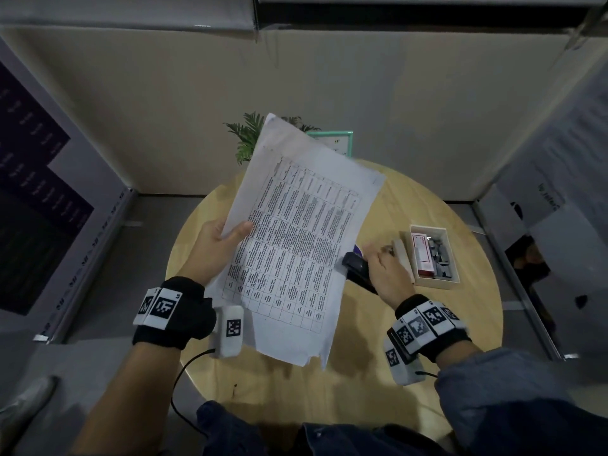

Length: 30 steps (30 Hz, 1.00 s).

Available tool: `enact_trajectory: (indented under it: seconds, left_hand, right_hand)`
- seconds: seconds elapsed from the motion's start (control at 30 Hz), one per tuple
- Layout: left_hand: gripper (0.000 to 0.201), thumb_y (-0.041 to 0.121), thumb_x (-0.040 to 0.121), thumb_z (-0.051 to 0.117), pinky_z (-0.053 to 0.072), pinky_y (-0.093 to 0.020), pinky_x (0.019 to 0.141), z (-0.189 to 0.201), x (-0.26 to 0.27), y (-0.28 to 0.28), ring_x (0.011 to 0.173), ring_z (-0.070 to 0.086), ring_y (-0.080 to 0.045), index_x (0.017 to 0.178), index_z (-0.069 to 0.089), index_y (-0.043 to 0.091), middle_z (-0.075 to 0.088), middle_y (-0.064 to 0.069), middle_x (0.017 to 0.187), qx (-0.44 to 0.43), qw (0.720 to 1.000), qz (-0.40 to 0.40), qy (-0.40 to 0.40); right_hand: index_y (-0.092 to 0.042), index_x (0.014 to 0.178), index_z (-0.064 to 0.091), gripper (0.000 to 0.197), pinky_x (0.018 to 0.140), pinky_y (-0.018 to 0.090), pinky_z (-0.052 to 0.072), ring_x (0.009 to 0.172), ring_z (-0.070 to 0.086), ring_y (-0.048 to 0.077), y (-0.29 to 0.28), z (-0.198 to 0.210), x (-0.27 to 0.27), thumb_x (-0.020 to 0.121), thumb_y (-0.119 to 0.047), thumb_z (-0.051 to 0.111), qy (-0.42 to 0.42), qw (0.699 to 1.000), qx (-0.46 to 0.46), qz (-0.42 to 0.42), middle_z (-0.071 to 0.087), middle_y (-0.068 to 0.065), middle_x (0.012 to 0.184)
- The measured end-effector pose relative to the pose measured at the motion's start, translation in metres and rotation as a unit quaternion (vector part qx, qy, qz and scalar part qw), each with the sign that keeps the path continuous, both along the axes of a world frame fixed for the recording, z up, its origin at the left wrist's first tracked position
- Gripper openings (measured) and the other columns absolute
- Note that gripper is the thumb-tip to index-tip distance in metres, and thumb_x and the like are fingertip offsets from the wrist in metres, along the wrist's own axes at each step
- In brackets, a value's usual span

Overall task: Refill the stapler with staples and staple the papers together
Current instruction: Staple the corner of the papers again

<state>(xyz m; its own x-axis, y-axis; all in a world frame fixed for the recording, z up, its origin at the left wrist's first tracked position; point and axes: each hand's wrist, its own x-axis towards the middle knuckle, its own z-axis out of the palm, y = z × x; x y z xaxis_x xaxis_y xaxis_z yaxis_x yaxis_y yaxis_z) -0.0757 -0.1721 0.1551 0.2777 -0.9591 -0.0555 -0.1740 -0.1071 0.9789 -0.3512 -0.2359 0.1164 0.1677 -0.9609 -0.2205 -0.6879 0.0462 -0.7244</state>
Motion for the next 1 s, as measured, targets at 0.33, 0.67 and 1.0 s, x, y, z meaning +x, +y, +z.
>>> enact_trajectory:
  seconds: [0.33, 0.67, 1.0]
  left_hand:
    - [0.027, 0.024, 0.094, 0.053, 0.044, -0.032, 0.102, -0.018, -0.013, 0.001, 0.111, 0.061, -0.007, 0.119, 0.060, 0.022, 0.067, 0.008, 0.113, -0.010, 0.990, 0.118, 0.078]
    - [0.023, 0.018, 0.095, 0.051, 0.052, -0.012, 0.080, -0.021, -0.024, 0.000, 0.102, 0.065, 0.001, 0.115, 0.061, 0.024, 0.069, 0.012, 0.108, -0.029, 0.984, 0.154, 0.090]
    - [0.024, 0.022, 0.094, 0.051, 0.052, -0.017, 0.086, -0.016, -0.037, -0.007, 0.101, 0.065, 0.000, 0.115, 0.062, 0.021, 0.068, 0.011, 0.108, -0.024, 0.983, 0.156, 0.092]
  right_hand:
    - [0.001, 0.129, 0.038, 0.050, 0.074, 0.046, 0.054, 0.084, 0.062, 0.035, -0.046, -0.066, -0.015, 0.087, -0.014, 0.059, 0.016, 0.983, 0.148, -0.110, 0.059, 0.015, 0.094]
    - [-0.007, 0.137, 0.029, 0.041, 0.092, 0.044, 0.046, 0.110, 0.061, 0.037, -0.080, -0.099, -0.021, 0.097, -0.017, 0.033, 0.290, 0.952, 0.097, 0.019, 0.063, 0.021, 0.120]
    - [-0.011, 0.109, 0.051, 0.046, 0.065, 0.031, 0.042, 0.086, 0.064, 0.030, -0.056, -0.018, -0.016, 0.097, -0.049, 0.028, 0.220, 0.970, -0.098, 0.040, 0.068, 0.010, 0.091]
